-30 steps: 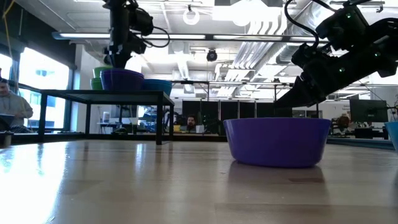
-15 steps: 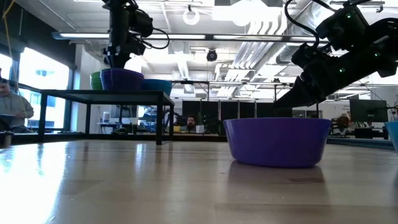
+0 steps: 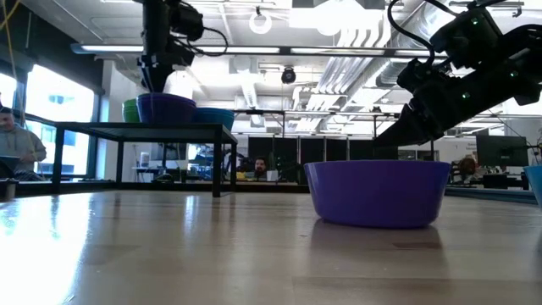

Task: Pick & Place Mini bowls
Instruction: Stack the green bowl on top of the green bowl on the shelf, then stack the violet bowl on top of the violet bowl on the shelf

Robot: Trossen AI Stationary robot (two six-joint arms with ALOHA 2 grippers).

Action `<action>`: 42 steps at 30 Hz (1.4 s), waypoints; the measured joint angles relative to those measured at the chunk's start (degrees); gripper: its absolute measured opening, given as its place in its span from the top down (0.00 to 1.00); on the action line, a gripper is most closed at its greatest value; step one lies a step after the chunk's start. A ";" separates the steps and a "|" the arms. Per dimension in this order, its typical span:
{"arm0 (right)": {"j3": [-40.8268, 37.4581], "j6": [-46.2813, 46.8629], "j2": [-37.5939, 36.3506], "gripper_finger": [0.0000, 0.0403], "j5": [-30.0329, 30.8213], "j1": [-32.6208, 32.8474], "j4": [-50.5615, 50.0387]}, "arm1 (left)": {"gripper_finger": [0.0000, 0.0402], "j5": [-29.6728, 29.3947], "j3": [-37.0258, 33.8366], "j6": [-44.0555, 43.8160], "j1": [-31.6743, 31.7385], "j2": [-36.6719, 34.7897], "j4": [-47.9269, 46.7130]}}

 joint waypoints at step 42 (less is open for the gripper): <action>29.20 7.88 2.37 0.70 -4.09 19.98 -49.60 | 1.00 2.96 -81.02 -6.71 -51.52 -40.25 116.25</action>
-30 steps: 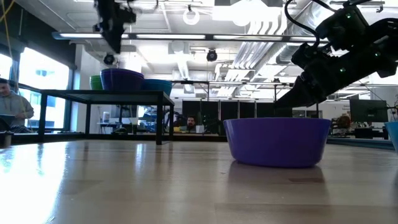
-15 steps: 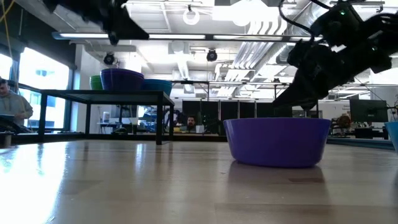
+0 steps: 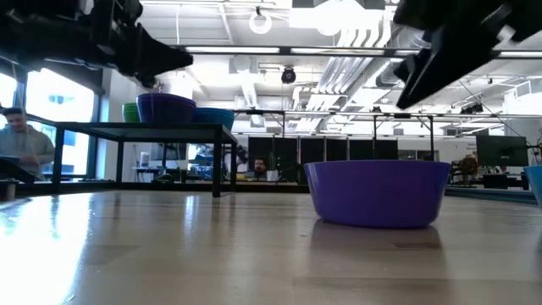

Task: Pick & Place Mini bowls
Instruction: Stack the violet bowl on top of the violet bowl on the shelf

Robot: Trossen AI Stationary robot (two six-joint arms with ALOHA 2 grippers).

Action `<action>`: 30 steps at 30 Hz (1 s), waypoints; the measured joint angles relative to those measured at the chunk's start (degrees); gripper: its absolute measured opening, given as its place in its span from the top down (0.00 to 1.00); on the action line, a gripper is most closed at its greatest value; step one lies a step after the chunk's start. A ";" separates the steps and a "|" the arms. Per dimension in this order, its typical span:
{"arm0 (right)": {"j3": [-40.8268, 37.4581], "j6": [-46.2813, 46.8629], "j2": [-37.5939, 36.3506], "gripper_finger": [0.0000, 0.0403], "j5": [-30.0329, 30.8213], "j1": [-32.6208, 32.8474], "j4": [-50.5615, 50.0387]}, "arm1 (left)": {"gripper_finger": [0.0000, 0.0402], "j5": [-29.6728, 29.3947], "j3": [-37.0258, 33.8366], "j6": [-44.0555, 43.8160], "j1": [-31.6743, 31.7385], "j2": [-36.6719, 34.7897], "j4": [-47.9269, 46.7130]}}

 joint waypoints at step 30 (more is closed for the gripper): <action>22.38 -23.06 35.38 0.86 1.02 12.94 -12.80 | 1.00 1.30 -0.31 0.50 0.12 0.77 -1.04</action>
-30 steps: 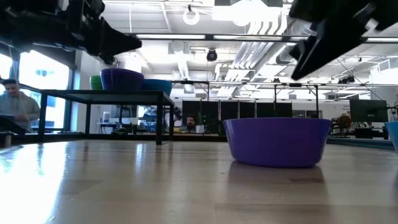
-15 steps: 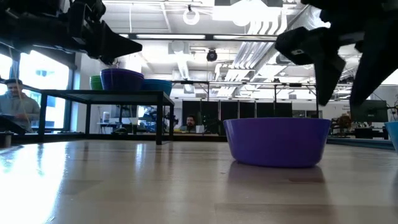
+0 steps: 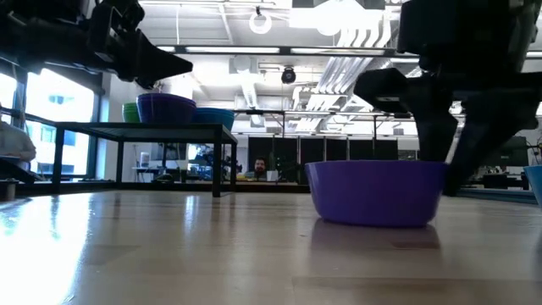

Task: Pick & Place Mini bowls
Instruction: Stack the violet bowl on top of the violet bowl on the shelf

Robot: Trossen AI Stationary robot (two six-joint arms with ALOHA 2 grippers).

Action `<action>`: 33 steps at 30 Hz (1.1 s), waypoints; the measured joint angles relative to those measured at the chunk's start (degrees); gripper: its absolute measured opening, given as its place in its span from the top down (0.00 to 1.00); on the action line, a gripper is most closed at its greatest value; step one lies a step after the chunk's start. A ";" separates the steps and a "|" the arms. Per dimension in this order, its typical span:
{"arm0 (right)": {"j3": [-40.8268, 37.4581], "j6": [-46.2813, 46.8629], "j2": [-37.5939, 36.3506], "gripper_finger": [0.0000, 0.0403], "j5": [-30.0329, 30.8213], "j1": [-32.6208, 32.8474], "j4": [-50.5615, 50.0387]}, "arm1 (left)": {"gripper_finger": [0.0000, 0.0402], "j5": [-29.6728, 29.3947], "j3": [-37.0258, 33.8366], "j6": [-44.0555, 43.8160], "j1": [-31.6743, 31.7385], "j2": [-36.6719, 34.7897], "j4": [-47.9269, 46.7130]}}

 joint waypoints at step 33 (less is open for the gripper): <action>32.97 -4.03 8.22 1.00 -44.30 -29.30 -10.65 | 0.75 17.39 14.78 -5.68 -0.07 2.59 -30.02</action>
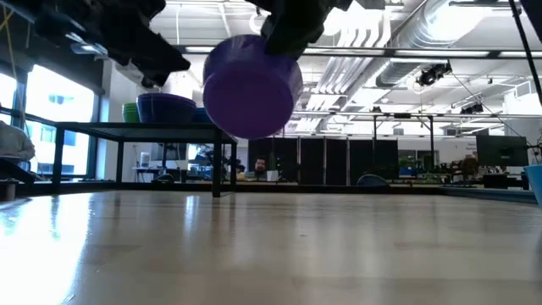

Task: Pick & Place Mini bowls
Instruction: Stack the violet bowl on top of the violet bowl on the shelf

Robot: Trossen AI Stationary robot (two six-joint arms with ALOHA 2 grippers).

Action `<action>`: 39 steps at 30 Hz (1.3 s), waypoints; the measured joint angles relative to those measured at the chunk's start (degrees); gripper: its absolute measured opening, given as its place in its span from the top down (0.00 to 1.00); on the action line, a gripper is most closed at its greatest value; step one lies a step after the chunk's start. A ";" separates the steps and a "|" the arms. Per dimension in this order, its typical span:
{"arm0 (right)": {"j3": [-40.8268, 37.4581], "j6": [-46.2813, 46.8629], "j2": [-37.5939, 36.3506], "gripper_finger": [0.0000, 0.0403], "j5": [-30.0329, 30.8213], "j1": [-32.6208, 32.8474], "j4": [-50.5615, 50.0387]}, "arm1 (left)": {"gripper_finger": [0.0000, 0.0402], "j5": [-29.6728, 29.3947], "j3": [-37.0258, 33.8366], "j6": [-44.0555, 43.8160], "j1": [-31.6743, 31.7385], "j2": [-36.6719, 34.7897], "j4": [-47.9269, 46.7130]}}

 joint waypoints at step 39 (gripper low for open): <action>0.39 -0.32 -7.50 0.75 9.44 2.48 -2.07 | 0.99 12.89 18.28 13.86 0.06 18.11 -18.32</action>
